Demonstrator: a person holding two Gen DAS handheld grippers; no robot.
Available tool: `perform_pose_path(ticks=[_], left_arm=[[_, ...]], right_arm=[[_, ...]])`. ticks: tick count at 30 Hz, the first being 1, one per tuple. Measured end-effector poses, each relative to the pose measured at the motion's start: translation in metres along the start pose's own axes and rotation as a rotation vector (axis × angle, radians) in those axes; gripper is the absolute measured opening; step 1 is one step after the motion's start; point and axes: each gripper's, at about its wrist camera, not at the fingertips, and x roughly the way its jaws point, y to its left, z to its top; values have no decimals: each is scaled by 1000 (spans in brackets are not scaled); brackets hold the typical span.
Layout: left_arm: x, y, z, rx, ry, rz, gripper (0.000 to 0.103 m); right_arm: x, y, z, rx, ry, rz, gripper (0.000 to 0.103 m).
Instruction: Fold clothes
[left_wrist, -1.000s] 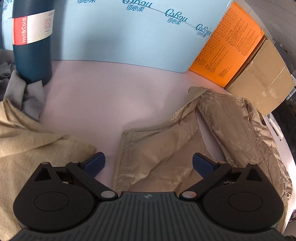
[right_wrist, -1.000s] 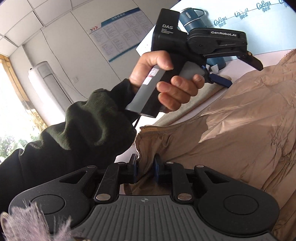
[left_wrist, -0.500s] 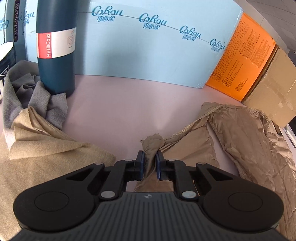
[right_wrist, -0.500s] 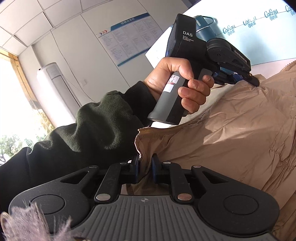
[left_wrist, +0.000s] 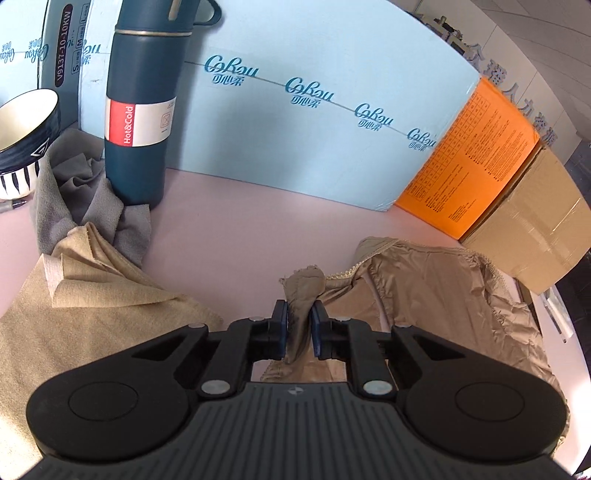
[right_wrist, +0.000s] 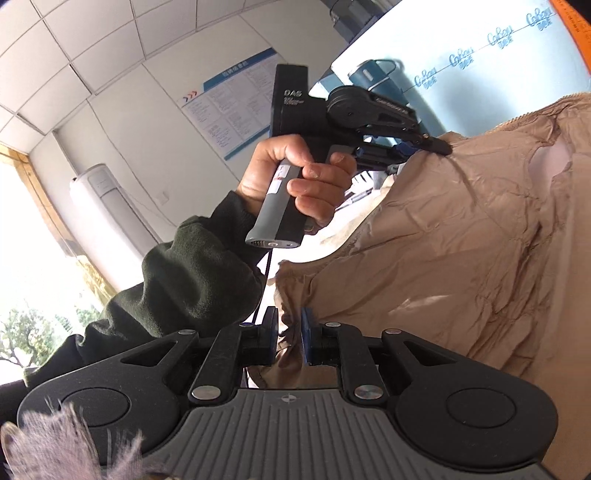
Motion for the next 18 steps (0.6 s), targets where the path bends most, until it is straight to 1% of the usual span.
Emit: perform_pose_path(ticks=[5, 6, 8, 9, 11, 12, 14, 18], left_arm=[[-10, -32, 7, 47, -18, -13, 12], [-10, -37, 9, 55, -16, -6, 12], [-9, -44, 10, 65, -9, 17, 12], [-8, -47, 10, 69, -5, 31, 12], [-6, -46, 8, 72, 2, 51, 12], [-5, -45, 7, 73, 5, 58, 12], [-3, -42, 4, 74, 12, 72, 12], [0, -37, -2, 76, 26, 99, 13]], right_arm=[[-45, -9, 2, 37, -122, -56, 12], [-51, -10, 2, 36, -135, -77, 12], [-57, -10, 2, 7, -130, -127, 12], [-57, -7, 1, -22, -107, -146, 15], [-49, 8, -4, -120, -53, -183, 18], [-42, 18, -9, -181, -24, -188, 33], [-29, 37, -20, -315, 27, -190, 50], [4, 69, -36, -544, 110, -238, 51]])
